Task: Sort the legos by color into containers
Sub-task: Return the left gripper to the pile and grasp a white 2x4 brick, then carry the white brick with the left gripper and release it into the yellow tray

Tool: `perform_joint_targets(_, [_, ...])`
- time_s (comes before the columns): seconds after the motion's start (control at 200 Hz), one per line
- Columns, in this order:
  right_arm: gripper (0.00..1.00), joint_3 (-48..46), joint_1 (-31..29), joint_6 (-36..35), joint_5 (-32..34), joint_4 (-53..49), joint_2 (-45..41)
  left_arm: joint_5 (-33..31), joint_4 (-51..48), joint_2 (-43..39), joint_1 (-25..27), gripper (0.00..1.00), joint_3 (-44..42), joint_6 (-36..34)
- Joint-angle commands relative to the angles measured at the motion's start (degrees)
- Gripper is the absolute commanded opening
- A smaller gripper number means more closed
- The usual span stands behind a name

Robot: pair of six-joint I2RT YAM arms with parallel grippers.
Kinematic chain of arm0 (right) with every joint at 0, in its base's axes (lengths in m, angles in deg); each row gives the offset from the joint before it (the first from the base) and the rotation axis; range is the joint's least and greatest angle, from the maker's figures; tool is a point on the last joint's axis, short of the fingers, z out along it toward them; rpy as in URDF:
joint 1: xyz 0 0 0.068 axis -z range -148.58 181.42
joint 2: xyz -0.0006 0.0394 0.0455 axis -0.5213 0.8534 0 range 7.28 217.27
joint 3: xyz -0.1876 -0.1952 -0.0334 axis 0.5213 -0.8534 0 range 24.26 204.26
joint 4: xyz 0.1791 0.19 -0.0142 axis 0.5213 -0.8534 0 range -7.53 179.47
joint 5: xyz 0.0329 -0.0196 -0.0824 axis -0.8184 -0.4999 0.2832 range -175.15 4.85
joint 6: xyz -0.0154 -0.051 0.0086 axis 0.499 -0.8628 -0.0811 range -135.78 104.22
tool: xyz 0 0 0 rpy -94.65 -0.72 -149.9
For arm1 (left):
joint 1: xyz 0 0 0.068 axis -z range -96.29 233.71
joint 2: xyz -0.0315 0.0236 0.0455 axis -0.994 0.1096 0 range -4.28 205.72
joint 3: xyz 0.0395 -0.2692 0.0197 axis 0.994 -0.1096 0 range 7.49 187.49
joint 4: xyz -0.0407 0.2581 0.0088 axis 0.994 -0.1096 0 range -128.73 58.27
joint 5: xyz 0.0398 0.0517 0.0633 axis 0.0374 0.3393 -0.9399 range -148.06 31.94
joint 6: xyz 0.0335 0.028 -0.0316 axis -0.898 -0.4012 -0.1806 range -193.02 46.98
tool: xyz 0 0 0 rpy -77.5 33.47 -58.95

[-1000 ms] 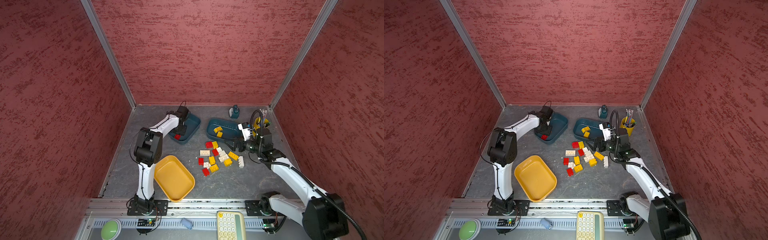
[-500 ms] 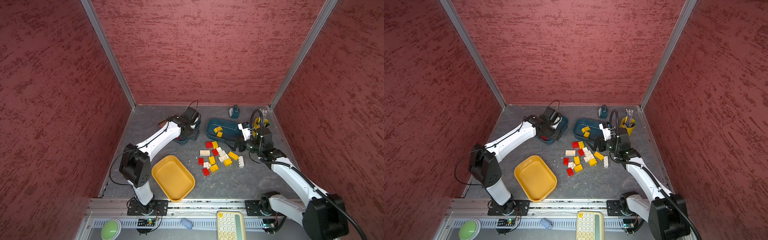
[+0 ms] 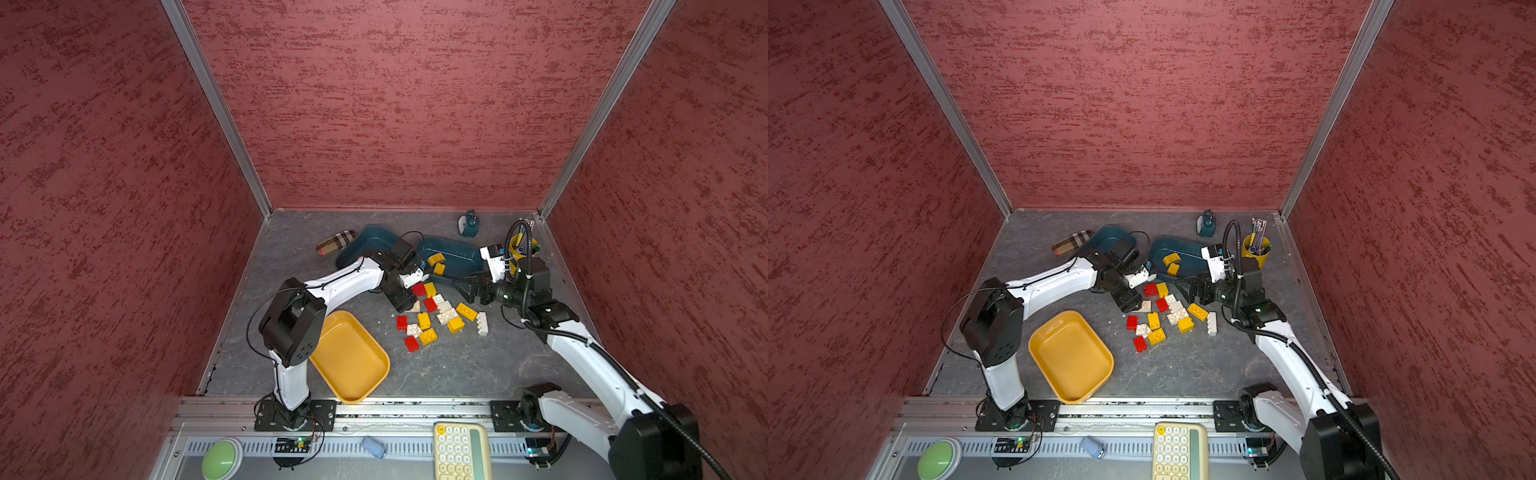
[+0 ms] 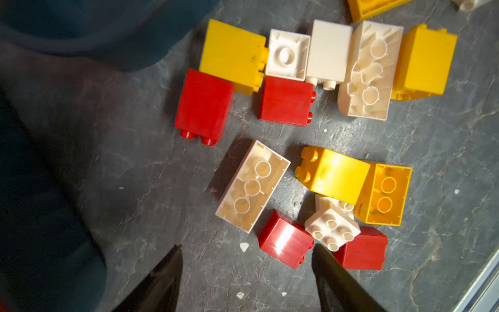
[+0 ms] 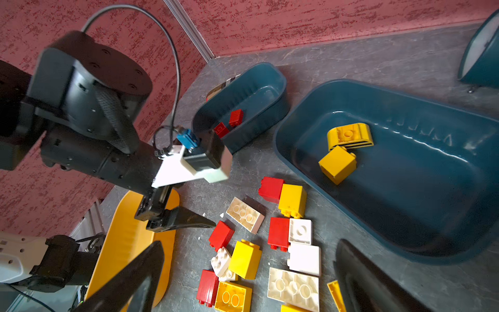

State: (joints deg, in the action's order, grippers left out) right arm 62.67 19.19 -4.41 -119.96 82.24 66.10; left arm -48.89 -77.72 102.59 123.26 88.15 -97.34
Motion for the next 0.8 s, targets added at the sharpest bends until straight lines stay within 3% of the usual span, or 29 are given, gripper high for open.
perform_joint_targets(0.0, [0.99, -1.64, -0.07, -0.17, 1.14, 0.41, -0.9, 2.25, 4.1, 1.66, 0.25, 0.76, 0.58, -7.01])
perform_joint_targets(0.311, [0.99, -4.2, 0.18, -0.2, 1.89, 0.41, -2.09, -0.33, 5.33, 7.45, 1.41, 0.69, 1.34, -10.11])
perform_joint_targets(0.792, [0.99, -5.54, 0.49, -0.3, 2.02, 0.37, -2.75, -1.79, 7.15, 10.05, 1.46, 0.45, 1.54, -10.49])
